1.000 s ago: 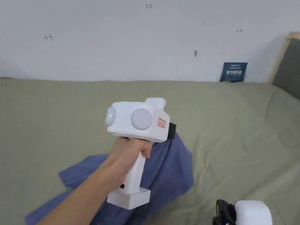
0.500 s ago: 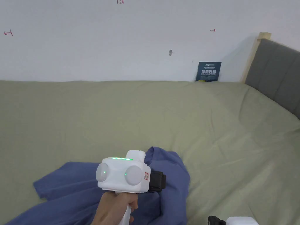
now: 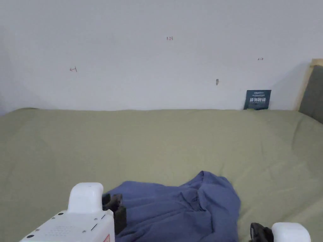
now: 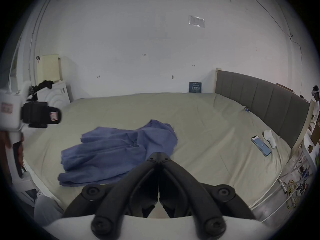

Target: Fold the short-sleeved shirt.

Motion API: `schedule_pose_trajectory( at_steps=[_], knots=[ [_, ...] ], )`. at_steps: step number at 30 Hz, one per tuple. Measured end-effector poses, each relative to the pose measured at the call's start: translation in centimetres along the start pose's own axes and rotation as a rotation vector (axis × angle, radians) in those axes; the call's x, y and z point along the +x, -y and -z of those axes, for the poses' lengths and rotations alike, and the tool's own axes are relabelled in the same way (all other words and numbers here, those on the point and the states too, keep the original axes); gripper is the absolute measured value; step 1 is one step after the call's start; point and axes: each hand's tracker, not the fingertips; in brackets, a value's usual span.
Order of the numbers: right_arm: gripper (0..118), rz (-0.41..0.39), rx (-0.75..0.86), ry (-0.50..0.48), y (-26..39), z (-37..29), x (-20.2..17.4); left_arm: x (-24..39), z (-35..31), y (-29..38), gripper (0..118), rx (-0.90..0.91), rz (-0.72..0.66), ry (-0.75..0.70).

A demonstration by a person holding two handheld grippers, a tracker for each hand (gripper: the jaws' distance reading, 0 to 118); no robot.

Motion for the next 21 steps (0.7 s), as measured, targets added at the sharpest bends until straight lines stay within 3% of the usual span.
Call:
schedule_pose_trajectory(
  at_steps=[9, 12, 21],
  knots=[
    [2, -0.027, 0.059, -0.034, 0.1, -3.9, -2.3, -4.3, -10.0, 2.7, 0, 0.104, 0.007, -0.185],
    [2, -0.001, 0.066, -0.041, 0.0, -4.1, -2.4, -5.0, -10.0, 3.2, 0, 0.087, -0.005, -0.195],
    [2, -0.020, 0.047, -0.051, -0.1, -2.9, -3.0, -6.9, -7.7, 2.8, 0, 0.017, -0.051, -0.195]
  ],
)
